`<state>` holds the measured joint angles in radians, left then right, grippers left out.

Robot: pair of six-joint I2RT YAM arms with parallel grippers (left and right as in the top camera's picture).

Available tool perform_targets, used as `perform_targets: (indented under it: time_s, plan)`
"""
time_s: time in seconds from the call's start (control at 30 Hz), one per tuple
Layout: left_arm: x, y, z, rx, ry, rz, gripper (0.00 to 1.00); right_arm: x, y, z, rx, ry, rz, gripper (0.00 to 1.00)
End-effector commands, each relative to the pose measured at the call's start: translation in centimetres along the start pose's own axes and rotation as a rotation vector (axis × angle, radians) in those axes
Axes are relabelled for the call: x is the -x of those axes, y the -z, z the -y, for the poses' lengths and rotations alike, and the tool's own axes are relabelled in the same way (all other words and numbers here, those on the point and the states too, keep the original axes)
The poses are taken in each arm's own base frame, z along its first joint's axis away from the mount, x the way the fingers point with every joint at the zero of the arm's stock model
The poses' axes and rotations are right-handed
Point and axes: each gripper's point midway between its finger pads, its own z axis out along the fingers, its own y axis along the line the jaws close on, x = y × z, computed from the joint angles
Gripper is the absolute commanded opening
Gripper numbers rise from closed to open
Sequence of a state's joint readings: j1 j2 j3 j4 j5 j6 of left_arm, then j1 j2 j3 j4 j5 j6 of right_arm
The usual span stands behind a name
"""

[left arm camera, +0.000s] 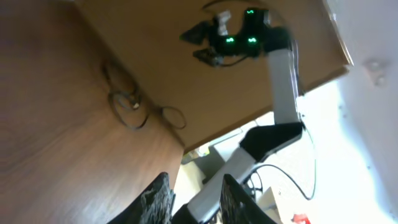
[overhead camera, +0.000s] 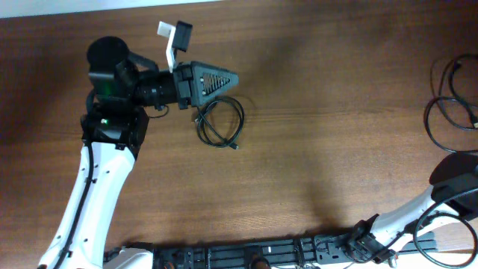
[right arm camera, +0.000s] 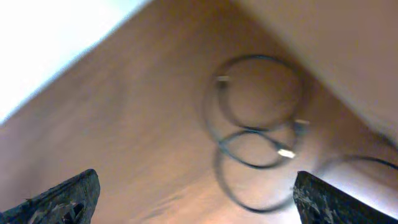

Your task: Untangle cables

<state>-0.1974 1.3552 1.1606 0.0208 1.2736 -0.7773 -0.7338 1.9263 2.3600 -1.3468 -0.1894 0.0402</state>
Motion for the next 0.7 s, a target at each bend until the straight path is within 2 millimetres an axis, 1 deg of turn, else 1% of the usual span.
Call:
perform_targets:
  time_s: [0.0,0.03,0.07,0.1,0.13,0.17,0.27,0.4,0.5,0.53,0.57,0.6,0.67]
  plan:
    - [-1.0,0.7,-5.2,0.252,-0.025,0.045,0.27,-0.4,1.5,-8.0,0.337,0.108,0.002,0.98]
    - [-1.8,1.2,-7.0,0.341,0.019,0.038,0.27,-0.9,1.8,-9.8,0.401,0.155,-0.006,0.98]
    - [-2.9,1.9,-8.7,0.434,0.061,0.022,0.27,-1.4,2.0,-11.1,0.439,0.194,-0.016,0.98]
    - [-3.5,2.2,-9.4,0.475,0.07,0.011,0.26,-1.9,2.1,-12.2,0.464,0.226,-0.027,0.98]
    - [-4.4,3.0,-10.7,0.557,0.084,-0.008,0.27,-2.9,2.1,-13.9,0.49,0.276,-0.05,0.98]
    - [-4.9,3.5,-11.5,0.604,0.102,-0.014,0.26,-3.5,2.2,-14.9,0.506,0.3,-0.064,0.98]
    - [-6.1,5.0,-13.3,0.739,0.15,-0.029,0.26,-5.7,2.7,-18.7,0.563,0.364,-0.116,0.98]
    - [-7.7,6.7,-15.2,0.924,0.166,-0.066,0.27,-8.2,3.4,-22.2,0.618,0.431,-0.173,0.98]
    - [-8.7,6.9,-16.1,1.027,0.142,-0.103,0.3,-10.4,4.2,-24.7,0.658,0.482,-0.22,0.98]
    - [-8.9,6.8,-16.3,1.045,0.135,-0.113,0.37,-11.1,4.5,-25.4,0.67,0.498,-0.234,0.98]
    - [-9.1,6.7,-16.7,1.074,0.14,-0.117,0.41,-12.0,4.8,-26.2,0.682,0.516,-0.256,0.98]
    - [-9.2,6.7,-17.0,1.096,0.154,-0.115,0.42,-12.8,5.1,-26.8,0.691,0.529,-0.274,0.98]
    - [-9.7,6.7,-18.0,1.137,0.189,-0.116,0.43,-14.9,5.9,-27.9,0.712,0.571,-0.33,0.98]
